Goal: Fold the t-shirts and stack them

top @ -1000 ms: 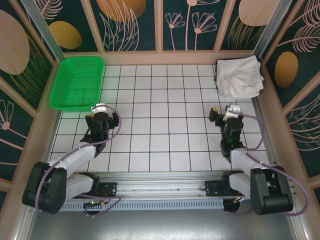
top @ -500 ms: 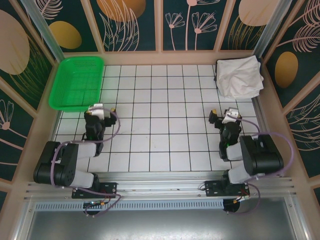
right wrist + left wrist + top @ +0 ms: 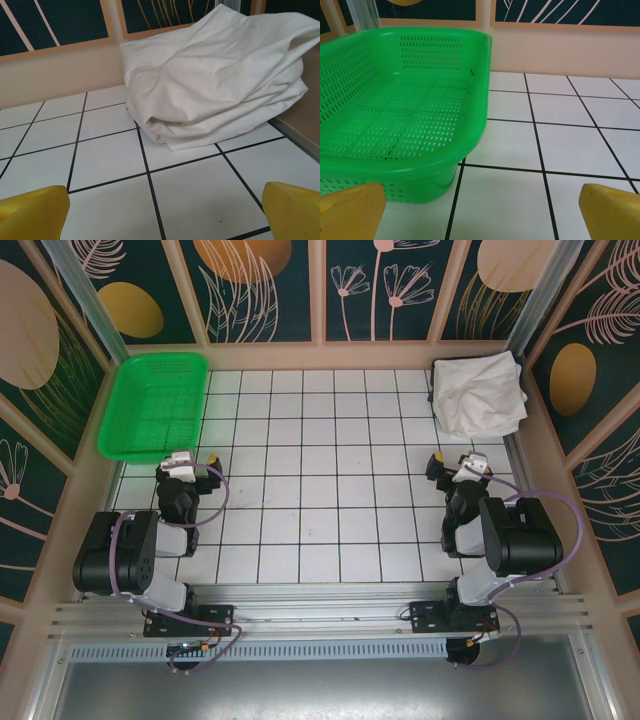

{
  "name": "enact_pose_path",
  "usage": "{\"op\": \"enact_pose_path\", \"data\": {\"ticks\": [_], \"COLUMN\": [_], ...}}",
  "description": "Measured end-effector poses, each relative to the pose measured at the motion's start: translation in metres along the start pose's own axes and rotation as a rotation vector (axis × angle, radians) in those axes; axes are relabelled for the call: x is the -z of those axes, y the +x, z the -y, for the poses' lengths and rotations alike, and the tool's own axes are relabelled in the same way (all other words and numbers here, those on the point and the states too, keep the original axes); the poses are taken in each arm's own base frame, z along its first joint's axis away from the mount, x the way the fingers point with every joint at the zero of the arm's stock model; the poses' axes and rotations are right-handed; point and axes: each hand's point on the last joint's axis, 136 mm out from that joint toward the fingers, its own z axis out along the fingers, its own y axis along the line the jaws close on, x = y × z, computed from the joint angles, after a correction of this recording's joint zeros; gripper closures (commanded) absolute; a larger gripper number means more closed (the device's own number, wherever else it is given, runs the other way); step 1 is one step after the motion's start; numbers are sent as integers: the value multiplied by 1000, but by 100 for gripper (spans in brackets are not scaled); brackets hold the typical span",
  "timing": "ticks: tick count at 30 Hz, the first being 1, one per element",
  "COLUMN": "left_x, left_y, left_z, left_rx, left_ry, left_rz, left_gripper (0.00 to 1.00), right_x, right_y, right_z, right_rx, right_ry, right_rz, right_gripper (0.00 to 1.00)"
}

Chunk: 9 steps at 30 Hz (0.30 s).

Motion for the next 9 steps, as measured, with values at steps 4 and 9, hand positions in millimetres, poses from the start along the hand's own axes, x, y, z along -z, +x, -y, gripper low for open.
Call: {"op": "enact_pose_path", "data": {"ticks": [4, 9], "left_x": [0, 0], "left_y": [0, 0], "left_z": [0, 0], "left_rx": [0, 0], "left_ry": [0, 0], "left_rz": [0, 0], "left_gripper": [1, 1], "right_x": [0, 0], "right_y": [0, 0], "right_z": [-1, -3], "right_rx": [0, 0], "right_ry": [-6, -16], "right_rz": [-1, -3], "right_gripper": [1, 1]}}
